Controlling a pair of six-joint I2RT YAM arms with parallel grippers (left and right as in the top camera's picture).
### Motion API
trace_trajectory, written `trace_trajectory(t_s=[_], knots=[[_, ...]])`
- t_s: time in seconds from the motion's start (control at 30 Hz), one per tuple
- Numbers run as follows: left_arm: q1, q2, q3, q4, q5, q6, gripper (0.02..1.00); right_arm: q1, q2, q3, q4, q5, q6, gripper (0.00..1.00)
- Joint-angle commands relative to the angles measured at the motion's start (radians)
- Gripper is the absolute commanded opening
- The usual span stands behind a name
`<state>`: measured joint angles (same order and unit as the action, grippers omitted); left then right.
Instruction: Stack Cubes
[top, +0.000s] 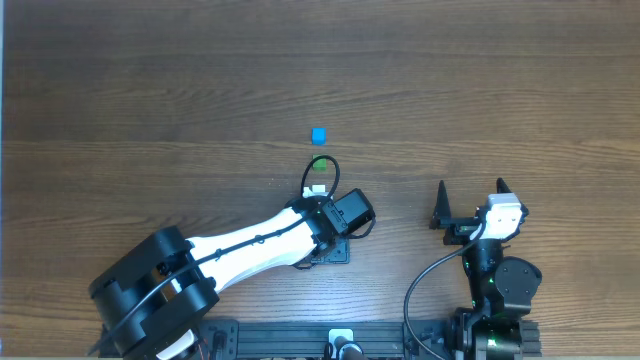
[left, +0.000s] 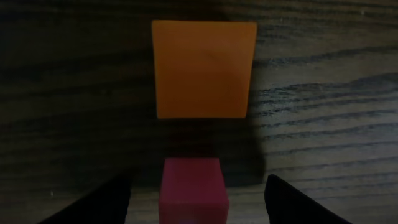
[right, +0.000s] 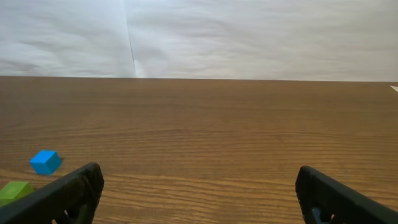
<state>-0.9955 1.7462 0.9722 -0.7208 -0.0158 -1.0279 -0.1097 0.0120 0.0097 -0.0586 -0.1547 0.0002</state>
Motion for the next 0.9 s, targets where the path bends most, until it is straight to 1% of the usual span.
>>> trace_trajectory(t_s=[0.03,0.1,0.2,0.47,0.7,0.83,0.9], knots=[[-0.002,0.018,-0.009,-0.001,-0.012,0.019,0.638,0.006,-0.007,-0.004,-0.006,0.006,0.003,0.991],[-0.002,0.018,-0.009,-0.002,-0.011,0.019,0.612,0.006,-0.007,-0.004,-0.006,0.006,0.003,0.989],[-0.002,0.018,-0.009,-0.005,-0.011,0.019,0.603,0.006,-0.007,-0.004,-0.006,0.006,0.003,0.993],[-0.002,0.018,-0.009,-0.02,-0.011,0.019,0.494,0.006,-0.007,-0.004,-0.006,0.006,0.003,0.991],[-0.002,0.018,-0.009,-0.02,-0.012,0.019,0.472,0.006,-0.007,-0.004,-0.006,0.006,0.003,0.993],[-0.002,0.018,-0.009,-0.02,-0.012,0.019,0.419,0.006,-0.007,-0.004,-0.006,0.006,0.003,0.993],[-0.002,0.018,-0.009,-0.02,-0.012,0.019,0.415,0.006,-0.007,-0.004,-0.006,0.006,0.003,0.991]])
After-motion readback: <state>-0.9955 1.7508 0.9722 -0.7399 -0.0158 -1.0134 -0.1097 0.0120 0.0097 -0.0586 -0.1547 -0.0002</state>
